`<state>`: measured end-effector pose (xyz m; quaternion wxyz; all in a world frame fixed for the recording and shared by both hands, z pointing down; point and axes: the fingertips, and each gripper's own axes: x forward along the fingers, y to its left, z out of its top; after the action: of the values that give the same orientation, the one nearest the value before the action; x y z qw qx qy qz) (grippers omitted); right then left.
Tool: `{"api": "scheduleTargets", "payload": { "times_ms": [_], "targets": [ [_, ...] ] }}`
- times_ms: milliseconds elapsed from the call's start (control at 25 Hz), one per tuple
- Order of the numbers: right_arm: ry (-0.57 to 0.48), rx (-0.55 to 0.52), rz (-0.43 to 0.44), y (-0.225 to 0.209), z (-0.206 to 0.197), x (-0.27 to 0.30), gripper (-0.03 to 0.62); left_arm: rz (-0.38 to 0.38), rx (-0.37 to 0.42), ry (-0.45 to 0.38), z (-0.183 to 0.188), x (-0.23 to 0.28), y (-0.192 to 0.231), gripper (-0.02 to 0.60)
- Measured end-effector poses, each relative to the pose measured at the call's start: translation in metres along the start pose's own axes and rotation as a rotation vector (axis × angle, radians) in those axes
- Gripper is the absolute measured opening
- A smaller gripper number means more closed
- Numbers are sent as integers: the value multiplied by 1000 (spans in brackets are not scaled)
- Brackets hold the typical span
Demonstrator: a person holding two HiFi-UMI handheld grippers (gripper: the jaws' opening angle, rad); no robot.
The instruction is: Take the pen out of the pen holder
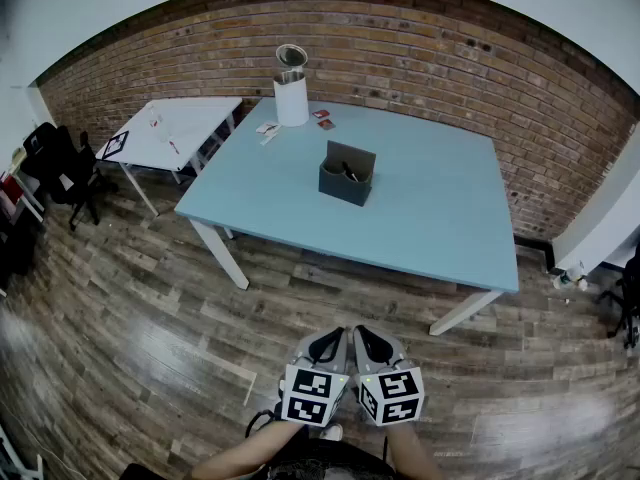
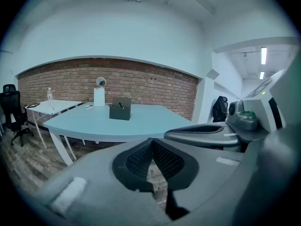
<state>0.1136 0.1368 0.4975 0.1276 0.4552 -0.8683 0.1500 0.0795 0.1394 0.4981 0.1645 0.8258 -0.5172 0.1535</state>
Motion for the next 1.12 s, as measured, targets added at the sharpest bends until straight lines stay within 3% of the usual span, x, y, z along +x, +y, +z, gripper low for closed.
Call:
{"api": "scheduleTargets", "payload": {
  "times_ms": [600, 1120],
  "targets": [
    [11, 10, -41, -17, 7, 46, 5, -38, -7, 7, 7, 39, 33, -2],
    [43, 18, -69, -32, 36, 131, 5, -69, -13, 23, 39, 92, 100, -2]
  ]
}}
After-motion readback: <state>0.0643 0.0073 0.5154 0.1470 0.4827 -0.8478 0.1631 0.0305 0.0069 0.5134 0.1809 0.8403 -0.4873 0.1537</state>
